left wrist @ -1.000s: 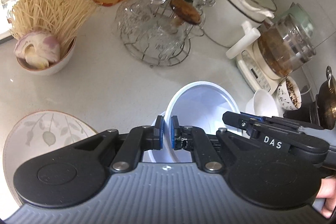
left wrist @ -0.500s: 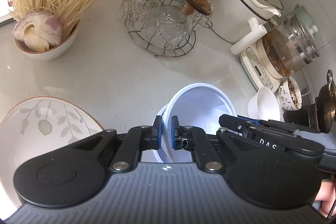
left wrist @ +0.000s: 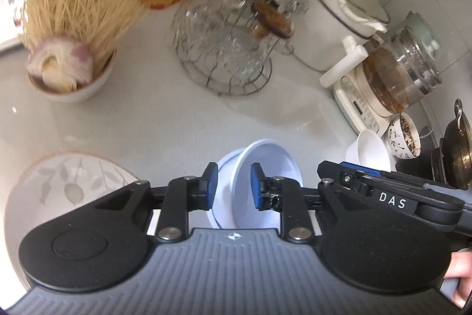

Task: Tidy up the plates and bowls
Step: 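Lower the second bowl into the first bowl and open both grippers, then move both grippers toward the white ceramic bowl by the tea maker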

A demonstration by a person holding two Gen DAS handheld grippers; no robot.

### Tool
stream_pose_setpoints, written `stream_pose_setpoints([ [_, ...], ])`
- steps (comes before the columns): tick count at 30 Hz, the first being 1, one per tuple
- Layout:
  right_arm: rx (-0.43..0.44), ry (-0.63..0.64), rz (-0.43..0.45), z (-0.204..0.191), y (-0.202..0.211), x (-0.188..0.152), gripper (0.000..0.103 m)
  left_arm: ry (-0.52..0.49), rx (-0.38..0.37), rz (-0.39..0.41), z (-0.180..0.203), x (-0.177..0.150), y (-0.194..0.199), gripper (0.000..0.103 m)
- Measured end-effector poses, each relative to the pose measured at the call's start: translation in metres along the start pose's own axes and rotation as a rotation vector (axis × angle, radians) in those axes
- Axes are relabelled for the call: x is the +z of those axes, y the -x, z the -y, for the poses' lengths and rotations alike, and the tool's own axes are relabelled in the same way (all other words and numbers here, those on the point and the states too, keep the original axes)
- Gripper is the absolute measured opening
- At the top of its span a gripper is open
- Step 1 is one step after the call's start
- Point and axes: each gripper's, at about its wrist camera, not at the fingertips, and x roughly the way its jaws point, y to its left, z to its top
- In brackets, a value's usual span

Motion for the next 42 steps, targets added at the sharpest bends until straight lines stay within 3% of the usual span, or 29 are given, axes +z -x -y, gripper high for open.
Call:
stream_pose_setpoints([
  [10,-0.008,0.018,0.149,-0.005,0.039,0.004,0.038,-0.061,-0.004,0.065,0.017,0.011,0.023,0.026],
  [25,-0.03,0.044,0.291,-0.001,0.082,0.01,0.038,-0.073,-0.023,0.153,0.038,0.017,0.061,0.026],
  [42,-0.063,-0.018,0.273,0.04,0.087,0.006,0.038,-0.168,-0.058,0.094,0.09,0.02,0.032,0.026],
])
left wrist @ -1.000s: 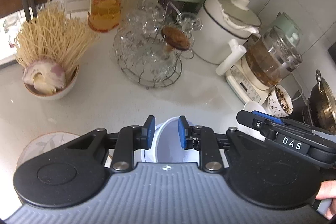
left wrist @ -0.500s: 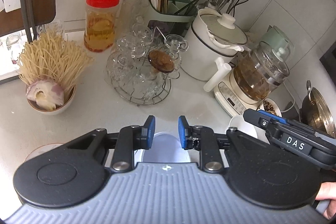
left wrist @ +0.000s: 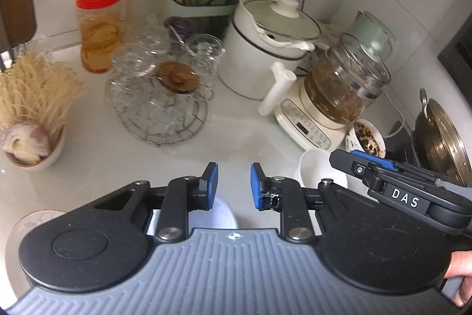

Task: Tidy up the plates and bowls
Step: 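Move both grippers toward the white ceramic bowl by the tea maker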

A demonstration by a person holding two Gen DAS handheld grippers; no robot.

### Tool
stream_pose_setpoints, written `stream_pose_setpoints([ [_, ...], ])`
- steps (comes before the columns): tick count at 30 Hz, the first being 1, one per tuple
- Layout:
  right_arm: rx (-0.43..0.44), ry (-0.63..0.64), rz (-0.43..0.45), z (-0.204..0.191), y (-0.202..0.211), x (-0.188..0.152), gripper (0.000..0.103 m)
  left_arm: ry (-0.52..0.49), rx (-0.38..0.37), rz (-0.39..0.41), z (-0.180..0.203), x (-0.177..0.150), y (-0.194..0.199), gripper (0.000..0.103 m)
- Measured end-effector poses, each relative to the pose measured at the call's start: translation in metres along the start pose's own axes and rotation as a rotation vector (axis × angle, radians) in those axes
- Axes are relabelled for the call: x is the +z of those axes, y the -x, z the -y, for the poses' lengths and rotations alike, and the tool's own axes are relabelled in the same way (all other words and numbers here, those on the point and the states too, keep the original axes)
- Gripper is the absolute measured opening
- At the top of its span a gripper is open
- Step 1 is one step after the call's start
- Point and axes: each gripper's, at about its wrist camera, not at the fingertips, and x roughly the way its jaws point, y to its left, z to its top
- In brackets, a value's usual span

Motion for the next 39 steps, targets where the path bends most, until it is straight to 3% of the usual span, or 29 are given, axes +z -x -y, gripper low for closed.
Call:
stream_pose_setpoints([
  [16,-0.093,-0.091,-0.005,0.056,0.009,-0.008,0.038,-0.074,-0.088,-0.082,0.053,0.002,-0.046,0.027],
  [36,-0.221,-0.243,-0.058,0.138,-0.001,-0.017,0.038,-0.138,-0.122,-0.205,0.102,0.011,-0.136,0.044],
  [38,-0.221,-0.258,-0.064,0.145,-0.007,-0.015,0.042,-0.136,-0.113,-0.206,0.104,0.013,-0.144,0.045],
  [39,-0.225,-0.273,-0.07,0.15,-0.011,-0.015,0.055,-0.132,-0.109,-0.207,0.105,0.013,-0.148,0.045],
])
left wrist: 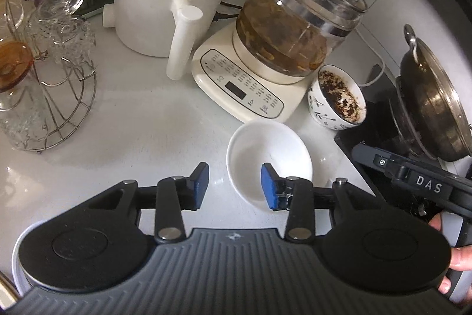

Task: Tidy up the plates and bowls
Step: 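Move both grippers toward the white ceramic bowl by the tea maker, then close both grippers on the rim of the white ceramic bowl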

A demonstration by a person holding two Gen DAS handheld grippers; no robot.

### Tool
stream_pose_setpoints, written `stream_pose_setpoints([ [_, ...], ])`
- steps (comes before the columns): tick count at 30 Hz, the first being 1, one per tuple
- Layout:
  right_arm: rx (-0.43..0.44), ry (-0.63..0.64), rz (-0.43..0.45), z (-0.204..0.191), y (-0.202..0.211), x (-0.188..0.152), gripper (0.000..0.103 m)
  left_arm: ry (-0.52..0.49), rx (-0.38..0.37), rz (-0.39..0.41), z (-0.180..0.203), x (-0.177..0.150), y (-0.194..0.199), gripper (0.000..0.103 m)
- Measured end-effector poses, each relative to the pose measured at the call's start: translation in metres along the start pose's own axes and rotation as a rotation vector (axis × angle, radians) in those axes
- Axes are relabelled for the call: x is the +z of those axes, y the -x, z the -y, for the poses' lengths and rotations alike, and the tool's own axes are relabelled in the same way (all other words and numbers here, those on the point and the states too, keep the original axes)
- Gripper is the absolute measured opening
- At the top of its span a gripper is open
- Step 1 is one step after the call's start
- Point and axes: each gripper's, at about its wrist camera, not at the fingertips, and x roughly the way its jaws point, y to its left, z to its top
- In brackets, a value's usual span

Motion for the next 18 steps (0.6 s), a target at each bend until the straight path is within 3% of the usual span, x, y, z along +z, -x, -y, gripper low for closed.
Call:
stream_pose_setpoints([
  [1,-0.008,-0.016,-0.008,0.002,-0.005,0.001,0.066,0.004,0.002,-0.002,-0.001,0.002,-0.004,0.045],
  [2,-0.012,-0.03,-0.017,0.004,-0.009,0.001,0.068,0.005,0.004,-0.003,-0.001,0.003,-0.007,0.045],
  [9,0.027,-0.071,-0.079,0.011,-0.041,-0.005,0.067,0.043,0.031,-0.007,-0.017,0.009,-0.026,0.045],
  [15,0.062,-0.15,-0.145,0.023,-0.062,-0.011,0.066,0.069,0.001,-0.069,-0.025,0.005,-0.046,0.045],
  [18,0.064,-0.168,-0.168,0.027,-0.07,-0.013,0.055,0.063,-0.012,-0.091,-0.023,0.003,-0.055,0.045],
])
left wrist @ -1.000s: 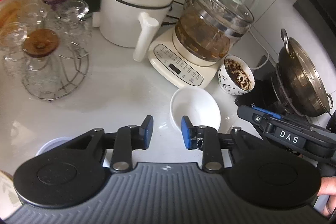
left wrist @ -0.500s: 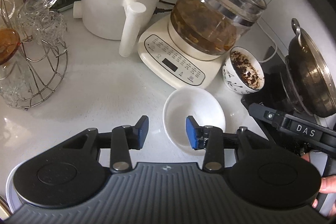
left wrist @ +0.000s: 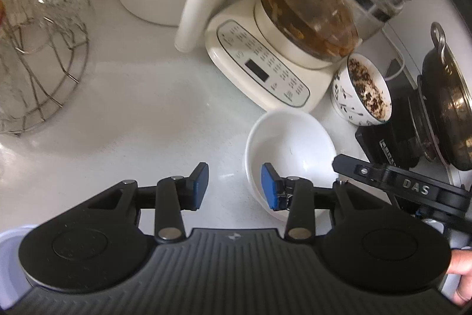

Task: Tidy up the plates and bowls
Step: 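Close both grippers on the rim of the white ceramic bowl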

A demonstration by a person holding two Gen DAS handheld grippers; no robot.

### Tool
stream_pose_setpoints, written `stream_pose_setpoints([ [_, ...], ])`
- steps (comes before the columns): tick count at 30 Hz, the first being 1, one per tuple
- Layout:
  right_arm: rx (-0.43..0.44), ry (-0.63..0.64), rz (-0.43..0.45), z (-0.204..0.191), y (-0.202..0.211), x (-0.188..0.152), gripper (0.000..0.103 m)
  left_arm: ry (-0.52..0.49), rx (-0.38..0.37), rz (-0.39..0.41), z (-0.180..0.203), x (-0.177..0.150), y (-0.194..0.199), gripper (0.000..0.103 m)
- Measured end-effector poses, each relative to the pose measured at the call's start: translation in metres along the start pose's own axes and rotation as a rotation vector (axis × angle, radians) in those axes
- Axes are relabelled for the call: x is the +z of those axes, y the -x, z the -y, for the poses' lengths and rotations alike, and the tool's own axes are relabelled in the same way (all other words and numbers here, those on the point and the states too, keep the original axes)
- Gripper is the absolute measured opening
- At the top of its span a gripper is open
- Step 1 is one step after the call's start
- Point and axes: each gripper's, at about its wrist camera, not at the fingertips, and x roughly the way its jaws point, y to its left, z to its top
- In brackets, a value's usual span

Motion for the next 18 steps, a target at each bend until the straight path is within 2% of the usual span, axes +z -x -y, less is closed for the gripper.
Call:
stream_pose_setpoints([
  [4,0.016,-0.037,-0.026,0.005,-0.01,-0.003,0.038,-0.035,-0.006,-0.013,0.007,0.0,-0.009,0.045],
  [8,0.031,-0.052,-0.044,0.007,-0.015,-0.006,0.029,-0.055,-0.007,-0.015,0.013,0.003,-0.017,0.045],
  [10,0.046,-0.041,-0.048,0.007,-0.015,-0.007,0.017,-0.047,-0.024,-0.022,0.014,0.004,-0.02,0.044],
  [12,0.052,-0.022,-0.045,0.004,-0.015,-0.007,0.014,-0.052,-0.023,-0.021,0.016,0.004,-0.022,0.043],
  [18,0.076,-0.007,-0.06,0.004,-0.018,-0.007,0.011,-0.059,-0.026,-0.03,0.017,0.004,-0.027,0.024],
])
